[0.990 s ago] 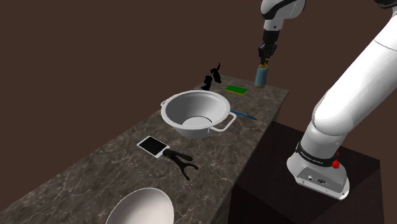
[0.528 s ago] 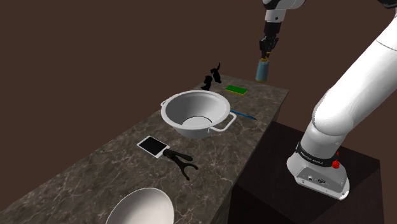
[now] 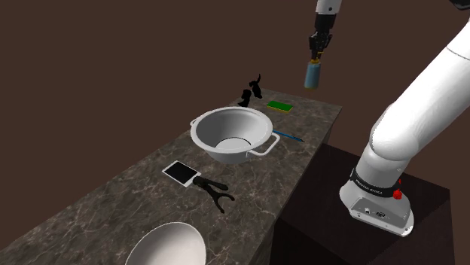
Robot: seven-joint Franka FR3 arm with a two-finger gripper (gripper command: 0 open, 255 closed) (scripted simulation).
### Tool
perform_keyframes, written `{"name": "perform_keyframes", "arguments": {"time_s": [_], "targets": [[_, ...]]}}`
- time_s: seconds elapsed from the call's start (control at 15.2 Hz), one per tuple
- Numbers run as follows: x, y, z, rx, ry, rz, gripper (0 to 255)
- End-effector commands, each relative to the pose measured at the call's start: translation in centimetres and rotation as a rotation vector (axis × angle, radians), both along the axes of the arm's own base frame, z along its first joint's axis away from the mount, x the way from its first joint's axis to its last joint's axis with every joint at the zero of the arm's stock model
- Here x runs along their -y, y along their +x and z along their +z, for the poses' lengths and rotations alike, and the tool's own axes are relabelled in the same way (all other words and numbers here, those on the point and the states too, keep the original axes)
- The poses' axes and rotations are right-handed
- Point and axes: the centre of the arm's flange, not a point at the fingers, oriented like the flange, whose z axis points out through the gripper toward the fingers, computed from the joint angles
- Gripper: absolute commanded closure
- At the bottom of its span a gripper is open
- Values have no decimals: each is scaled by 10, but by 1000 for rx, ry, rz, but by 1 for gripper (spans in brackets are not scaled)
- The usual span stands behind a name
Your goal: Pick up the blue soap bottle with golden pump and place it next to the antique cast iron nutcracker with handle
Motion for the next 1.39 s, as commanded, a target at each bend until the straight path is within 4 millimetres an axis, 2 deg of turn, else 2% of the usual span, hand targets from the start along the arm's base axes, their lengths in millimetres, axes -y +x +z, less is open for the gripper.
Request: {"name": "perform_keyframes", "arguments": {"time_s": [0.0, 0.99, 1.32], "targets": [[2, 0, 11, 0, 0, 0, 255], [1, 0, 86, 0, 0, 0, 255], [-64, -7, 86, 0, 0, 0, 255]]}}
